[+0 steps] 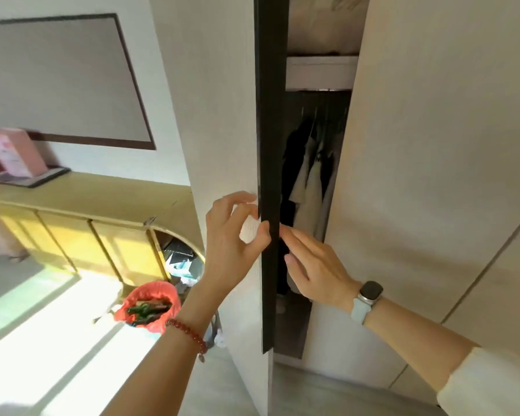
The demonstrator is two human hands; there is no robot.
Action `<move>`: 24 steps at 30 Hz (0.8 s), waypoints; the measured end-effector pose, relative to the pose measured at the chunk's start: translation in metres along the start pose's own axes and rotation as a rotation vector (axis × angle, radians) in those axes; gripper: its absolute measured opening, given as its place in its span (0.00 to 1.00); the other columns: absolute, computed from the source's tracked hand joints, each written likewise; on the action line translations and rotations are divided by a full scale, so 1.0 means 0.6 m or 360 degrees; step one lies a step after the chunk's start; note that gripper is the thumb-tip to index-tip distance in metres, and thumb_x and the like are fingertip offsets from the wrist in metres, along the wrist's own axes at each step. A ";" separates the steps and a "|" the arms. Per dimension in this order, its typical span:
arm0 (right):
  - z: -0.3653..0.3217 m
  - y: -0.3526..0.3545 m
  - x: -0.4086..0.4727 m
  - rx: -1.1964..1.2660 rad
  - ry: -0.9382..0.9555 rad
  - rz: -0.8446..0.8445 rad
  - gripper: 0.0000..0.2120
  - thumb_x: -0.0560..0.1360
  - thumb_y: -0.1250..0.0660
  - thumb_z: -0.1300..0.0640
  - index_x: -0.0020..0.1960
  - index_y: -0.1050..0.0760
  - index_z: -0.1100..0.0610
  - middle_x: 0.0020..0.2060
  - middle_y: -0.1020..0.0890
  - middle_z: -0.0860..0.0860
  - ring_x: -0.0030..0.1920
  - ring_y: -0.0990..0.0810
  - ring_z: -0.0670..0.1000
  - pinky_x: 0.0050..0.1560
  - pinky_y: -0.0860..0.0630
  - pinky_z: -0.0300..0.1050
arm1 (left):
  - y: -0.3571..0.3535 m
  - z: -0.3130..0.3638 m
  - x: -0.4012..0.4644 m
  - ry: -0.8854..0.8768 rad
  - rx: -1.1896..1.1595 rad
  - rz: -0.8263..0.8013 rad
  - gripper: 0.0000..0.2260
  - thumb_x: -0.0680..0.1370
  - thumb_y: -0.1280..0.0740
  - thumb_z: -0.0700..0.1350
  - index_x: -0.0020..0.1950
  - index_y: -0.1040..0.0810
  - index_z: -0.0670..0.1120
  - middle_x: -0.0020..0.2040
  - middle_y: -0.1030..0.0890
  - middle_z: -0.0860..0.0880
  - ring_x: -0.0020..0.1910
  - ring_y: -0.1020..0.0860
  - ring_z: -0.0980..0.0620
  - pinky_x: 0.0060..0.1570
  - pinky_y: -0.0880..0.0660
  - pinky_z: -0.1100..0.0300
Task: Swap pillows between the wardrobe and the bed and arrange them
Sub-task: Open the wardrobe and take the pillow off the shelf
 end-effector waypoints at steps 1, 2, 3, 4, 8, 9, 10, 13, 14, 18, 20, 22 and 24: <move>-0.023 -0.016 0.006 0.0016 0.0088 -0.0043 0.23 0.76 0.46 0.56 0.70 0.42 0.57 0.63 0.26 0.57 0.60 0.28 0.48 0.53 0.26 0.38 | 0.028 -0.007 -0.012 0.0011 0.0031 0.0023 0.10 0.72 0.37 0.47 0.42 0.24 0.40 0.51 0.22 0.42 0.53 0.29 0.50 0.52 0.30 0.50; -0.048 -0.033 0.013 0.0044 0.0174 -0.0094 0.24 0.76 0.46 0.56 0.71 0.44 0.56 0.66 0.28 0.57 0.63 0.31 0.48 0.57 0.27 0.41 | 0.056 -0.017 -0.025 0.0043 0.0046 0.0042 0.10 0.73 0.37 0.47 0.44 0.23 0.40 0.52 0.23 0.45 0.53 0.29 0.51 0.51 0.29 0.51; -0.071 -0.051 0.021 0.0092 0.0250 -0.0143 0.25 0.76 0.46 0.56 0.72 0.47 0.55 0.68 0.31 0.57 0.66 0.33 0.49 0.61 0.28 0.43 | 0.084 -0.030 -0.038 0.0090 0.0046 0.0066 0.10 0.73 0.37 0.47 0.47 0.23 0.41 0.52 0.24 0.48 0.53 0.29 0.53 0.51 0.28 0.52; -0.093 -0.068 0.029 0.0147 0.0314 -0.0187 0.25 0.76 0.47 0.57 0.72 0.49 0.55 0.70 0.34 0.56 0.68 0.34 0.50 0.63 0.28 0.46 | 0.113 -0.043 -0.052 0.0144 0.0042 0.0109 0.10 0.74 0.36 0.46 0.50 0.23 0.42 0.53 0.25 0.49 0.53 0.28 0.54 0.51 0.27 0.55; -0.178 -0.132 0.072 0.0226 0.0461 -0.0230 0.26 0.75 0.45 0.59 0.72 0.46 0.56 0.70 0.35 0.58 0.67 0.33 0.55 0.51 0.20 0.50 | 0.228 -0.083 -0.103 0.0299 0.0151 0.0460 0.16 0.75 0.35 0.41 0.62 0.29 0.48 0.54 0.24 0.49 0.52 0.27 0.57 0.53 0.29 0.69; -0.198 -0.148 0.085 0.0230 0.0487 -0.0238 0.27 0.74 0.44 0.61 0.72 0.46 0.56 0.70 0.34 0.59 0.66 0.33 0.56 0.49 0.20 0.48 | 0.250 -0.093 -0.112 0.0334 0.0214 0.0525 0.17 0.75 0.35 0.39 0.63 0.31 0.49 0.55 0.24 0.50 0.52 0.26 0.57 0.53 0.28 0.66; -0.218 -0.165 0.098 0.0233 0.0512 -0.0256 0.28 0.73 0.42 0.63 0.71 0.45 0.56 0.69 0.34 0.59 0.66 0.32 0.57 0.48 0.21 0.46 | 0.268 -0.106 -0.119 0.0389 0.0263 0.0577 0.18 0.76 0.36 0.38 0.65 0.32 0.50 0.56 0.25 0.51 0.53 0.25 0.56 0.52 0.27 0.62; -0.266 -0.214 0.141 0.0224 0.0552 -0.0302 0.30 0.72 0.38 0.64 0.71 0.44 0.54 0.70 0.35 0.58 0.67 0.33 0.59 0.54 0.27 0.46 | 0.317 -0.160 -0.127 0.0589 0.0325 0.0685 0.19 0.78 0.39 0.36 0.68 0.33 0.45 0.58 0.27 0.52 0.56 0.25 0.52 0.54 0.28 0.58; -0.276 -0.227 0.155 0.0214 0.0554 -0.0311 0.30 0.73 0.38 0.64 0.71 0.44 0.52 0.71 0.36 0.57 0.68 0.34 0.59 0.56 0.27 0.48 | 0.332 -0.177 -0.125 0.0620 0.0347 0.0700 0.19 0.78 0.40 0.35 0.69 0.33 0.43 0.57 0.27 0.53 0.56 0.27 0.56 0.53 0.29 0.60; -0.296 -0.270 0.199 0.0196 0.0527 -0.0339 0.28 0.74 0.40 0.64 0.71 0.43 0.52 0.72 0.38 0.55 0.71 0.41 0.57 0.65 0.33 0.53 | 0.383 -0.229 -0.111 0.0681 0.0464 0.0669 0.19 0.79 0.41 0.35 0.70 0.34 0.44 0.56 0.24 0.47 0.54 0.27 0.55 0.51 0.29 0.60; -0.293 -0.280 0.215 0.0197 0.0476 -0.0340 0.26 0.74 0.41 0.64 0.70 0.41 0.54 0.72 0.37 0.55 0.72 0.41 0.56 0.67 0.35 0.54 | 0.393 -0.243 -0.106 0.0721 0.0619 0.0627 0.21 0.78 0.40 0.34 0.70 0.35 0.44 0.61 0.26 0.41 0.59 0.27 0.45 0.56 0.28 0.53; -0.280 -0.280 0.221 0.0228 0.0436 -0.0317 0.23 0.74 0.42 0.65 0.69 0.38 0.56 0.70 0.34 0.55 0.71 0.39 0.56 0.68 0.35 0.54 | 0.395 -0.240 -0.111 0.0731 0.0795 0.0649 0.23 0.76 0.38 0.34 0.70 0.36 0.43 0.65 0.30 0.38 0.62 0.31 0.41 0.58 0.31 0.51; -0.252 -0.275 0.214 0.0290 0.0353 -0.0308 0.21 0.74 0.43 0.66 0.67 0.35 0.58 0.67 0.30 0.56 0.69 0.35 0.55 0.67 0.33 0.53 | 0.375 -0.217 -0.129 0.0629 0.0846 0.0708 0.21 0.75 0.37 0.36 0.69 0.34 0.43 0.64 0.31 0.37 0.62 0.33 0.41 0.58 0.33 0.52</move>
Point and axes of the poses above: each hand's wrist, its own x-axis towards the middle knuckle, its own y-axis out of the back of the hand, z = x × y, the point moved 9 cm from there along x, towards the middle knuckle
